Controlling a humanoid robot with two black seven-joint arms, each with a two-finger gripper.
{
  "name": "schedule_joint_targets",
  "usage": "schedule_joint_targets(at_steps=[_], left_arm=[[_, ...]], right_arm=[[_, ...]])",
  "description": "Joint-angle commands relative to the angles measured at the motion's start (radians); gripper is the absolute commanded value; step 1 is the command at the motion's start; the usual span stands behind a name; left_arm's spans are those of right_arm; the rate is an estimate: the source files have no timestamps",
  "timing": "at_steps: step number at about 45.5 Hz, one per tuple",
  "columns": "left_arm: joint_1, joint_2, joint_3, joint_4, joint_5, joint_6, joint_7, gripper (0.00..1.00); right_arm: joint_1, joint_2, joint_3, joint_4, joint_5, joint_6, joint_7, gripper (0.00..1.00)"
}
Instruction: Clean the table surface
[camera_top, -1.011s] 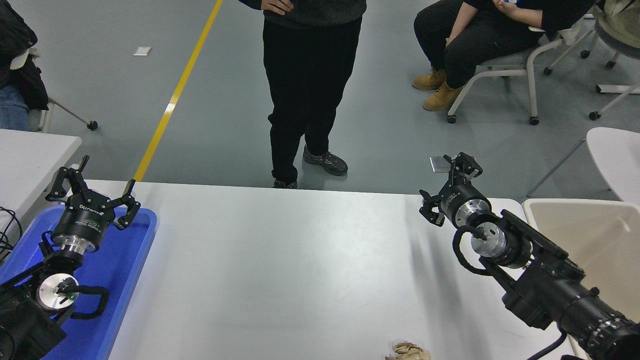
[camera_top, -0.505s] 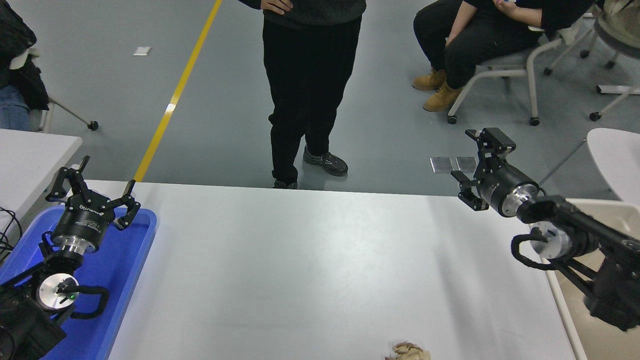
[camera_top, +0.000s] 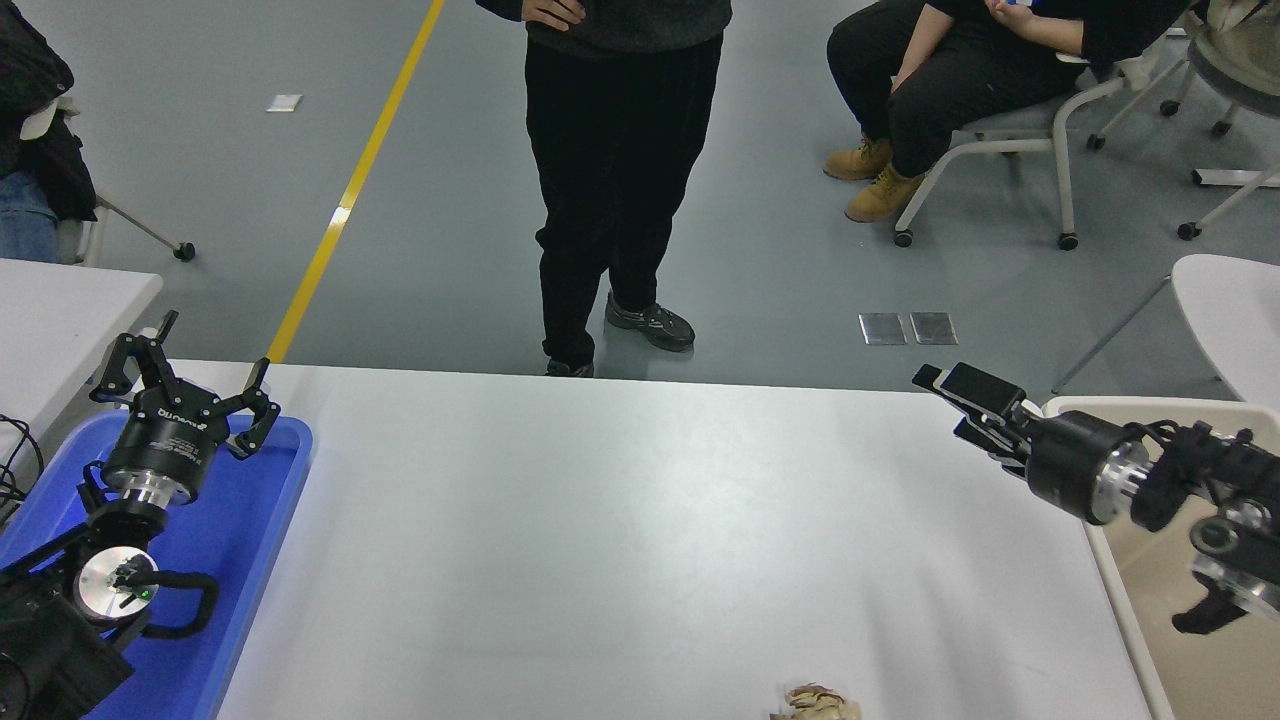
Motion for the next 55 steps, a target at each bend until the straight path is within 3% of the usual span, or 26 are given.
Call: schedule_joint_targets(at_steps=[1,10,21,55], left_arm=[[0.000,-0.001,-0.001,0.000,0.000,0.000,0.000,1.00],[0.000,-0.001,0.001,0.000,0.000,0.000,0.000,1.00],[0.000,-0.001,-0.001,0.000,0.000,0.000,0.000,1.00],[0.000,-0.001,0.001,0.000,0.000,0.000,0.000,1.00]], right_arm=[[0.007,-0.075,-0.126,0.107,-0.219,0.055,0.017,1.00],[0.006,-0.058,-0.256,0.117,-0.398,0.053,0.018,1.00],[0.003,0.016,-0.347,0.110,-0.500,0.042,0.018,1.00],[-0.011,0.329,-0.384,-0.073,-0.505,-0.019,0.018,1.00]])
